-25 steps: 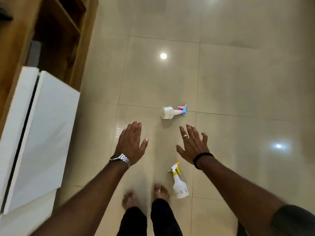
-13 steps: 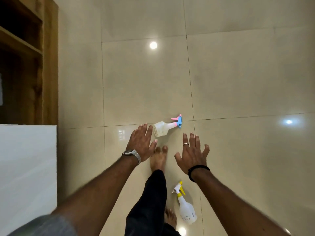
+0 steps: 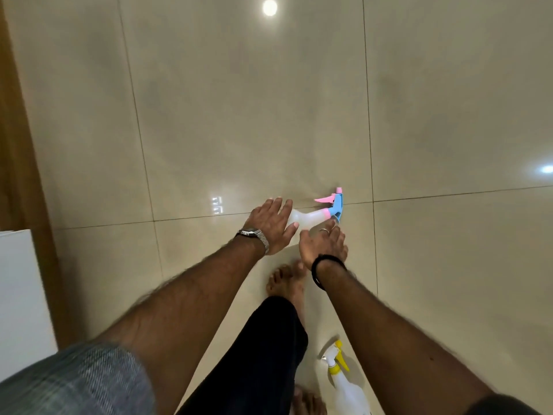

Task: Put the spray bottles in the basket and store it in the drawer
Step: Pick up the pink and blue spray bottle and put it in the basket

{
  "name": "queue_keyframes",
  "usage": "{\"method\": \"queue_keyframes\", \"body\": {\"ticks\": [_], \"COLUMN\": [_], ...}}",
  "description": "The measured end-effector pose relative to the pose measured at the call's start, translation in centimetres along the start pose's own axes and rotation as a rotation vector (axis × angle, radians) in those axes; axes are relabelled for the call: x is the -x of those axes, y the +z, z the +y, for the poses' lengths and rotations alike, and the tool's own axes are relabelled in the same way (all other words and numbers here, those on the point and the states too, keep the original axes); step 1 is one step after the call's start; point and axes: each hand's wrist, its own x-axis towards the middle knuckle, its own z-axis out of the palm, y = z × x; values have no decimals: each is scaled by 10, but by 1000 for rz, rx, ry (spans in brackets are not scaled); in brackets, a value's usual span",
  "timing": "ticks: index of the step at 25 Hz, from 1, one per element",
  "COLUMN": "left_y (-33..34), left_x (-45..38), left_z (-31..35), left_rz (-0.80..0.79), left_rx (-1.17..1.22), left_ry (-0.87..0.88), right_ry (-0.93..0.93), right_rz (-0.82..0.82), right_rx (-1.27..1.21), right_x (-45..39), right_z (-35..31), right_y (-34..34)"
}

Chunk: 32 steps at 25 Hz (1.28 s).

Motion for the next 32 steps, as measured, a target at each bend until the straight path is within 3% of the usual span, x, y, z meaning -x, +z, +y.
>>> {"method": "queue_keyframes", "body": {"ticks": [4,7,14,19,23,28,32], "left_y": [24,29,-13,-49,-75,-74,-48], "left_x": [-9,7,76,148,228,331,422], "left_z": [3,12,50,81,101,112,111], "left_rz": [-78,-106,51,319,580,724,821], "left_rx": [180,220,299,313,507,733,849], "left_ry": [7,32,2,22,-3,-95,-191], "right_ry": [169,233,26,-99,-268,-464,-595], "right_rz": [-92,-138,-27,123,196,190,171], "right_rx": [-556,-776,-713,-713,-701,-612,-487], "right_x": [-22,-13,53,123,207,323,412], "right_z": [-7,-6,-1,-15,-37,-37,-20], "right_y": [28,27,-32,-91,-122,-125,-90]}}
